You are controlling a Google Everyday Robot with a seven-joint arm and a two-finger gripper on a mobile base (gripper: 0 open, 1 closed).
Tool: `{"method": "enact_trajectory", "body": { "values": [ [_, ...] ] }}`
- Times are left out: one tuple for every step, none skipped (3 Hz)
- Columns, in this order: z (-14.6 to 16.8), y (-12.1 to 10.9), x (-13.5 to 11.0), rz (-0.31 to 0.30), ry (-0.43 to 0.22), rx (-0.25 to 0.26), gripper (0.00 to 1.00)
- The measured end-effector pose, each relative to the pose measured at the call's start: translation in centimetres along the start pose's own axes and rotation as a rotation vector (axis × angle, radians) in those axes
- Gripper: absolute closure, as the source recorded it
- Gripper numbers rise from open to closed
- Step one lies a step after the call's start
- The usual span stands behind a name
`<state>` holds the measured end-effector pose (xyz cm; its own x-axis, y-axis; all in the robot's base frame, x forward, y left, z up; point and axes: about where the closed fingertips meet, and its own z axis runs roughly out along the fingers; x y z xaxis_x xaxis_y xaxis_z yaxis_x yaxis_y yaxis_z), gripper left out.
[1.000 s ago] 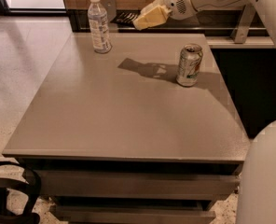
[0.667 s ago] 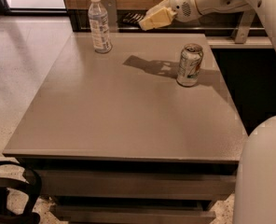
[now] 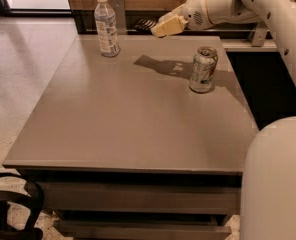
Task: Move rxbar chocolate near blue plastic bottle
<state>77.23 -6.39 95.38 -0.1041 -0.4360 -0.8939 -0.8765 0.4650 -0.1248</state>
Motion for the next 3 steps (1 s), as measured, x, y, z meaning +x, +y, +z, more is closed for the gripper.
{"method": "enact_trajectory", "body": {
  "values": [
    [1.8, -0.3, 0.7, 0.014, -0.031, -0.030, 1.00],
    [3.5, -0.5, 1.1, 0.017, -0.042, -0.047, 1.00],
    [4.8, -0.5, 1.9, 0.021, -0.036, -0.053, 1.00]
  ]
}}
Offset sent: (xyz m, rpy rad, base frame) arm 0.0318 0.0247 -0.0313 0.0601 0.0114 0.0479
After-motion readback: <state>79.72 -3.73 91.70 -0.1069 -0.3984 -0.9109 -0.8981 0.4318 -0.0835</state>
